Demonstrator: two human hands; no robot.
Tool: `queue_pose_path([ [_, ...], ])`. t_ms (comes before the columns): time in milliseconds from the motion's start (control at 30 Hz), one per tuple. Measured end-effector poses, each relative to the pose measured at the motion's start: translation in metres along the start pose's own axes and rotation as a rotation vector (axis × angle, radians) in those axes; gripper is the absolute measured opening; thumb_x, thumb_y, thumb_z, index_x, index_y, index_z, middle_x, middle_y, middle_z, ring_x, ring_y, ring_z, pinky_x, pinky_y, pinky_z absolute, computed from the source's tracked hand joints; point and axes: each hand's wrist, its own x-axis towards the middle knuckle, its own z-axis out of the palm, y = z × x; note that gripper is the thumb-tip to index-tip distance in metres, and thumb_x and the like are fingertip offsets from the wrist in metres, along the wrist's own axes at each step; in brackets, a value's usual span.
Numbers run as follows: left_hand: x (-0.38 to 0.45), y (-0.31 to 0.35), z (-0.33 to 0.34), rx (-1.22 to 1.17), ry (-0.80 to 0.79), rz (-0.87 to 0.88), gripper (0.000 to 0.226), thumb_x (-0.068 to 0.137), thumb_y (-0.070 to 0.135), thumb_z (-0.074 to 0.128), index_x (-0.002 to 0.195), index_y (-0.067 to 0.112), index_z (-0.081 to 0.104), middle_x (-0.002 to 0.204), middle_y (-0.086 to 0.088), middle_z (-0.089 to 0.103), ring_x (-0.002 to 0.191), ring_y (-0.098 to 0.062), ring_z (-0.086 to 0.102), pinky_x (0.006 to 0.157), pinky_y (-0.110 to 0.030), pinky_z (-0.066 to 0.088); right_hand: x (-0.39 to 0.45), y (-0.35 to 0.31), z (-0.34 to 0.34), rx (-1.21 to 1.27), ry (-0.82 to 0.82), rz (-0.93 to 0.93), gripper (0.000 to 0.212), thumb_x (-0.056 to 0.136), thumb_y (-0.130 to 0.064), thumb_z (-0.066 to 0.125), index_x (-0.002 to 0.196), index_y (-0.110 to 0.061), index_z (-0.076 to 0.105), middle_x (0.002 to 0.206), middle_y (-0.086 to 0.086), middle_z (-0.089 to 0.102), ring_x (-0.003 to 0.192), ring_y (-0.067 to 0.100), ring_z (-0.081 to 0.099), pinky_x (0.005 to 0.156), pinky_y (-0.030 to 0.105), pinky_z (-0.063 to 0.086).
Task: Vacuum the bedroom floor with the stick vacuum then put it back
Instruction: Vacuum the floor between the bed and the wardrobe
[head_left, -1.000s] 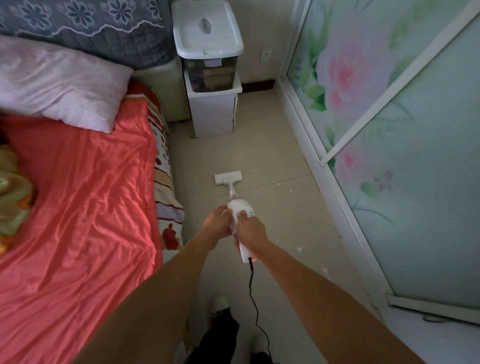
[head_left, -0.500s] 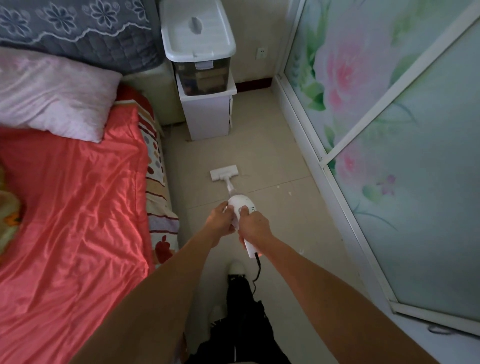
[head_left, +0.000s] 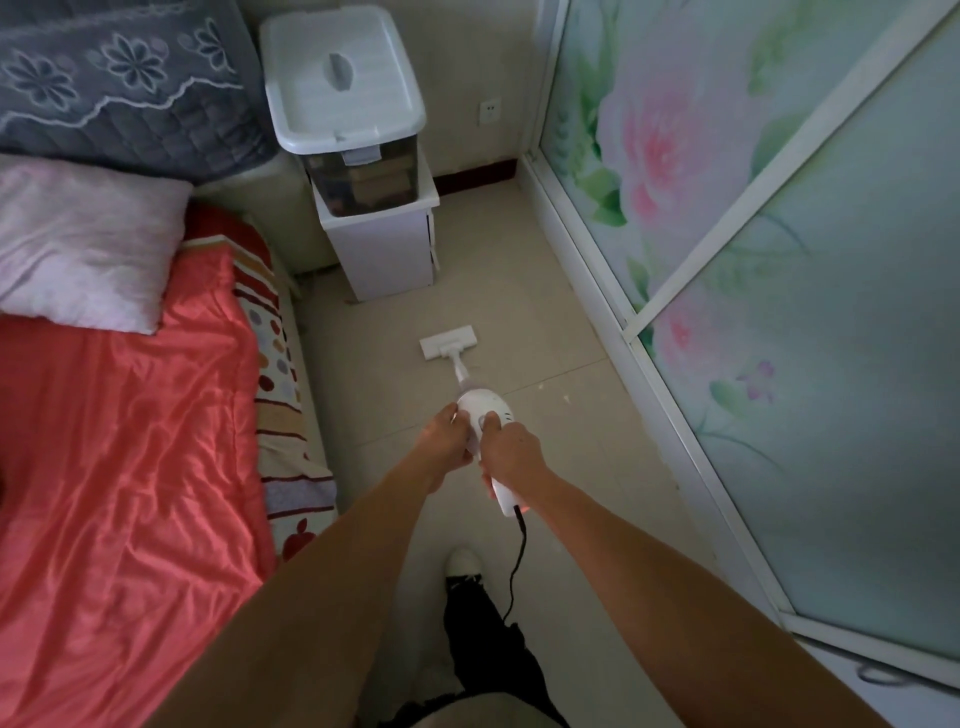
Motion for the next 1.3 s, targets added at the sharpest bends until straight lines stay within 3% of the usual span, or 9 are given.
queue_pose_path([
  [100, -0.008, -0.001, 0.004, 0.004, -0.003, -0.003, 0.033, 0.103, 0.022, 0.036, 0.127, 0.012, 0.057, 0.123, -0.019, 0.057, 0.111, -0.035, 0.062, 0.094, -0.055, 0.055, -0.013, 0.004, -0.005, -0.031, -0.037, -0.057, 0.051, 0.104, -0.033, 0.024, 0.121, 0.005, 0.055, 0.084, 0.017, 0.064, 0.051, 0.021, 0.055, 0.038, 0.022, 0.044],
  [200, -0.016, -0.010, 0.003, 0.011, -0.017, -0.005, 0.033, 0.103, 0.021, 0.036, 0.125, 0.010, 0.058, 0.120, -0.018, 0.057, 0.104, -0.031, 0.061, 0.094, -0.053, 0.056, -0.030, 0.007, -0.004, -0.127, -0.030, -0.104, 0.044, 0.105, -0.024, 0.022, 0.129, 0.002, 0.049, 0.110, 0.023, 0.066, 0.074, 0.031, 0.067, 0.058, 0.031, 0.053],
  [300, -0.031, -0.022, -0.001, 0.035, -0.029, -0.001, 0.034, 0.103, 0.023, 0.038, 0.127, 0.012, 0.058, 0.123, -0.017, 0.057, 0.111, -0.031, 0.062, 0.092, -0.050, 0.058, -0.046, 0.019, 0.002, -0.130, -0.027, -0.110, 0.044, 0.105, -0.025, 0.019, 0.130, -0.001, 0.048, 0.116, 0.024, 0.064, 0.059, 0.021, 0.057, 0.044, 0.022, 0.040],
  [433, -0.059, -0.052, -0.004, 0.046, -0.045, 0.011, 0.033, 0.101, 0.021, 0.038, 0.123, 0.010, 0.060, 0.116, -0.017, 0.058, 0.114, -0.036, 0.061, 0.091, -0.053, 0.058, -0.074, 0.052, 0.018, 0.128, -0.081, -0.043, 0.050, 0.103, -0.034, 0.029, 0.127, 0.004, 0.051, 0.123, 0.029, 0.061, 0.057, 0.018, 0.049, 0.050, 0.027, 0.042],
  [600, -0.097, -0.099, -0.001, 0.047, -0.060, 0.004, 0.031, 0.103, 0.020, 0.036, 0.122, 0.009, 0.058, 0.105, -0.016, 0.057, 0.098, -0.034, 0.062, 0.094, -0.054, 0.053, -0.104, 0.089, 0.046, -0.189, 0.016, -0.117, 0.045, 0.104, -0.025, 0.020, 0.135, -0.003, 0.043, 0.125, 0.023, 0.059, 0.109, 0.036, 0.061, 0.093, 0.041, 0.051],
  [733, -0.121, -0.133, 0.002, 0.066, -0.084, 0.015, 0.031, 0.103, 0.020, 0.035, 0.120, 0.007, 0.058, 0.098, -0.015, 0.055, 0.090, -0.029, 0.058, 0.092, -0.053, 0.054, -0.131, 0.123, 0.061, -0.238, 0.059, -0.102, 0.044, 0.104, -0.020, 0.024, 0.145, -0.003, 0.030, 0.133, 0.023, 0.054, 0.119, 0.036, 0.056, 0.098, 0.041, 0.043],
  [933, -0.155, -0.174, 0.006, 0.102, -0.116, 0.038, 0.036, 0.104, 0.023, 0.035, 0.130, 0.008, 0.055, 0.105, -0.016, 0.056, 0.081, -0.020, 0.057, 0.092, -0.052, 0.056, -0.164, 0.169, 0.078, -0.169, 0.096, -0.098, 0.047, 0.102, -0.020, 0.036, 0.144, 0.001, 0.030, 0.128, 0.024, 0.058, 0.106, 0.033, 0.063, 0.085, 0.036, 0.050],
  [1067, -0.170, -0.193, 0.008, 0.142, -0.136, 0.051, 0.039, 0.104, 0.023, 0.035, 0.135, 0.007, 0.053, 0.128, -0.026, 0.058, 0.090, -0.024, 0.059, 0.090, -0.051, 0.058, -0.192, 0.188, 0.083, 0.214, 0.041, -0.010, 0.049, 0.103, -0.031, 0.031, 0.124, 0.008, 0.054, 0.120, 0.031, 0.061, 0.055, 0.017, 0.048, 0.028, 0.012, 0.038],
  [1300, -0.180, -0.204, 0.028, 0.180, -0.194, 0.059, 0.040, 0.105, 0.021, 0.036, 0.138, 0.005, 0.051, 0.131, -0.027, 0.056, 0.088, -0.022, 0.057, 0.087, -0.043, 0.057, -0.205, 0.212, 0.083, 0.395, 0.068, 0.078, 0.051, 0.101, -0.036, 0.033, 0.119, 0.006, 0.057, 0.083, 0.014, 0.061, 0.057, 0.019, 0.050, 0.054, 0.031, 0.045],
])
